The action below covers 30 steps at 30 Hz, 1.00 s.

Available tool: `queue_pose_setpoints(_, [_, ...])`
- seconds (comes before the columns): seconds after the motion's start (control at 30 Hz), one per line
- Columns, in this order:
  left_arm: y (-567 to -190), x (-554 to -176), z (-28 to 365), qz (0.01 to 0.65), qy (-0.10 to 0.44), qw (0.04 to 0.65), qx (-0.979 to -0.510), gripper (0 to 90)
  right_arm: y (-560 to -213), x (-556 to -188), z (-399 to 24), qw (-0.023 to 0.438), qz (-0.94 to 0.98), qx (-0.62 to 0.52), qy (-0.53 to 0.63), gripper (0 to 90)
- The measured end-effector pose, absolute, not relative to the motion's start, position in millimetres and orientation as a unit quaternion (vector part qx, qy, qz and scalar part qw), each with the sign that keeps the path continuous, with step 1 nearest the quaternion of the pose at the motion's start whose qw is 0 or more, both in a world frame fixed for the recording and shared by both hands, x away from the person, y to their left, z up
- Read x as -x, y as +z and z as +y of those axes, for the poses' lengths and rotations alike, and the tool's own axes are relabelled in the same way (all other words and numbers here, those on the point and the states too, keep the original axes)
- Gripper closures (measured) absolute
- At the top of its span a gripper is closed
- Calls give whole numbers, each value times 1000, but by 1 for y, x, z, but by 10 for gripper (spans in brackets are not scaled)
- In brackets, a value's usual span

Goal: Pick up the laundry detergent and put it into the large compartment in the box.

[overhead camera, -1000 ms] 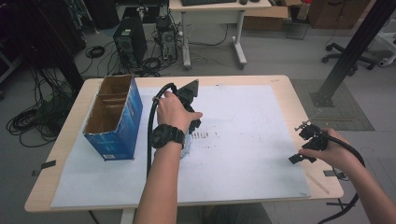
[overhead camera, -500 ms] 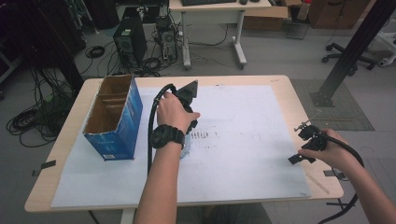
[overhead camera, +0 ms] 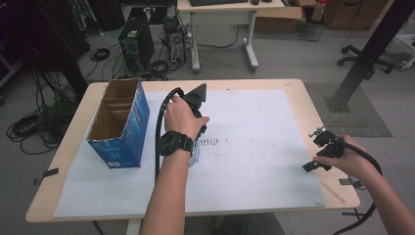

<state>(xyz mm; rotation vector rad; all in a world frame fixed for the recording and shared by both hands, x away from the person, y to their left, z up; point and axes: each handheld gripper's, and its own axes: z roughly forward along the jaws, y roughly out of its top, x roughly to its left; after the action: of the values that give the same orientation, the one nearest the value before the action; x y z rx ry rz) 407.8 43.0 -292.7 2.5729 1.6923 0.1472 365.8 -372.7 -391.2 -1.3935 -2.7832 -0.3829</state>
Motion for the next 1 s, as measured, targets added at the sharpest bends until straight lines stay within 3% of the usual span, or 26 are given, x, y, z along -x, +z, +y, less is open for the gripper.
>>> queue_pose_setpoints(1.0, [-286, -407, 43, 547, 34, 36, -836, 373, -388, -368, -371, -1, -889, 442, -123, 125])
